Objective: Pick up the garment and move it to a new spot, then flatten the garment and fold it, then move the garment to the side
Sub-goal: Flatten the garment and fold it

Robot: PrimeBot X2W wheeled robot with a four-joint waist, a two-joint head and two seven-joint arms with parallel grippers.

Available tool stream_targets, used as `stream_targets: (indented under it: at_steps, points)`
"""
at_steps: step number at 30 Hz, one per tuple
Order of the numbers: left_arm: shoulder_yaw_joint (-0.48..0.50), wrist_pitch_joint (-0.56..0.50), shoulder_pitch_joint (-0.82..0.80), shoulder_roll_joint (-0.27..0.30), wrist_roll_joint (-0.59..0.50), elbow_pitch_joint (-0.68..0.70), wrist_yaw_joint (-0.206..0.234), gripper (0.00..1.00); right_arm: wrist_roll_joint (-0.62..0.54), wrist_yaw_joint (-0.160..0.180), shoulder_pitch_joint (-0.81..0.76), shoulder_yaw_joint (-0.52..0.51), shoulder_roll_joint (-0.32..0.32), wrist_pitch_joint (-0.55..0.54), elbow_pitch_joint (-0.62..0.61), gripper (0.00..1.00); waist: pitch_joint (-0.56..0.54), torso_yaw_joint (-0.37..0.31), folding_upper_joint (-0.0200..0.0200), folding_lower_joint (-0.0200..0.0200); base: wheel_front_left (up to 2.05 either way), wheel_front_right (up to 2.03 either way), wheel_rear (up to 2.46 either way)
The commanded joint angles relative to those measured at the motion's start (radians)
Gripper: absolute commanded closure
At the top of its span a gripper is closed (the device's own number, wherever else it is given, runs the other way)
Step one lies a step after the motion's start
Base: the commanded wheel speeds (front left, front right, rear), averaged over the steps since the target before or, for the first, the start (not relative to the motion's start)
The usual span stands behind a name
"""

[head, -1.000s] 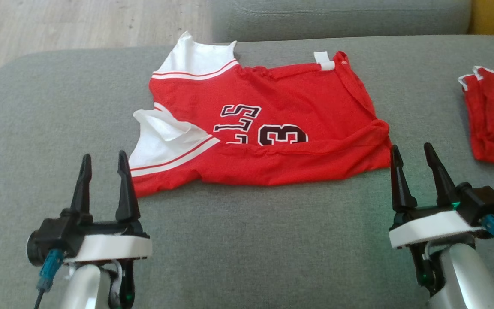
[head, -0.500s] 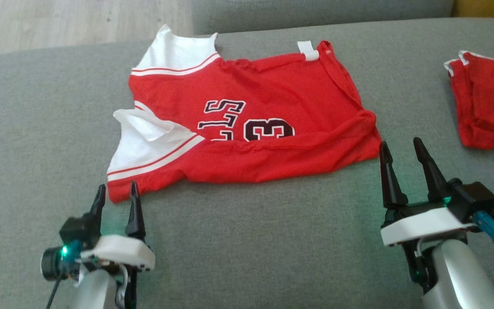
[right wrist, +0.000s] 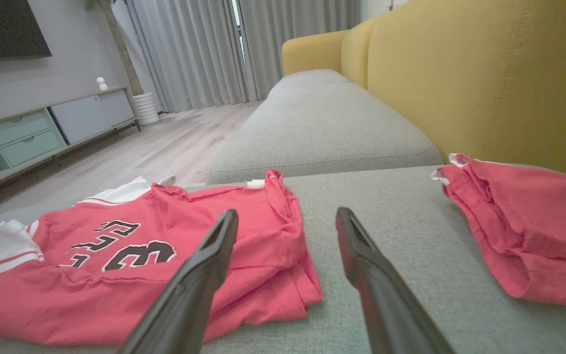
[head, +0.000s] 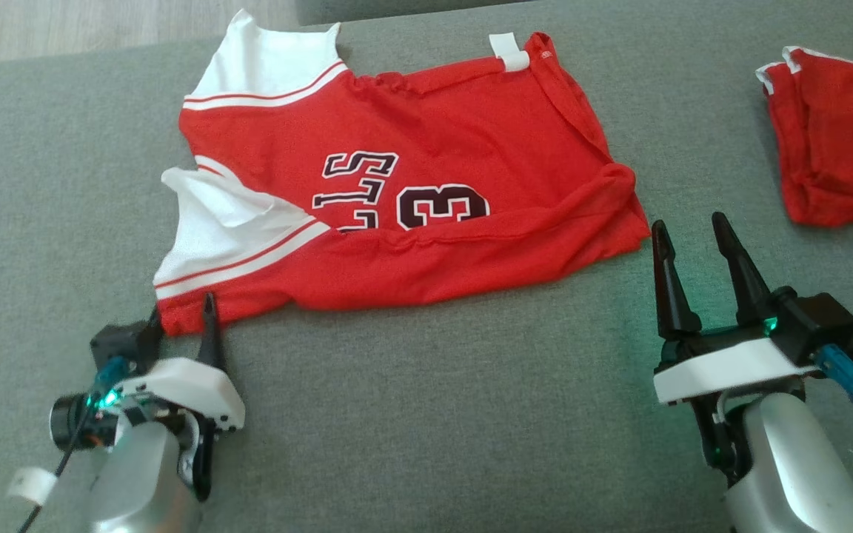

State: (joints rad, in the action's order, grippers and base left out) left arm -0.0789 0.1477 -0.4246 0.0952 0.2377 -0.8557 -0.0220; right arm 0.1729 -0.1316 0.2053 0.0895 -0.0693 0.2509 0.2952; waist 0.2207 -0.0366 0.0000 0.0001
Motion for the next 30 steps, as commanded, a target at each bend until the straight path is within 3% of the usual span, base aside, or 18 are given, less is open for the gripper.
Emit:
stream_targets:
  at_steps: [1,6,11,17,30]
  points:
    - [0.011,0.000,-0.016,0.028,-0.004,-0.007,-0.006,1.00,-0.010,0.001,0.036,0.013,0.012,0.011,-0.020,0.00,-0.001,0.000,0.0000,-0.0001,0.00,0.00,0.00]
    - [0.018,0.090,-0.036,0.027,-0.001,0.036,0.001,1.00,-0.028,0.001,0.052,-0.027,0.016,-0.013,0.057,0.00,-0.014,0.013,0.0000,-0.0001,0.00,0.00,0.00]
    - [0.023,0.113,-0.032,0.023,-0.016,0.155,0.001,1.00,-0.041,0.001,0.099,-0.076,0.018,-0.103,0.159,0.00,-0.021,0.043,0.0000,-0.0001,0.00,0.00,0.00]
    - [0.014,0.114,0.022,0.003,-0.049,0.317,-0.012,1.00,0.040,0.001,0.174,-0.079,0.019,-0.177,0.289,0.00,-0.021,0.089,0.0000,-0.0001,0.00,0.00,0.00]
    - [-0.007,0.114,0.059,-0.016,-0.080,0.338,-0.029,1.00,0.121,0.001,0.318,-0.015,0.019,-0.207,0.629,0.00,-0.010,0.132,0.0000,-0.0001,0.00,0.00,0.00]
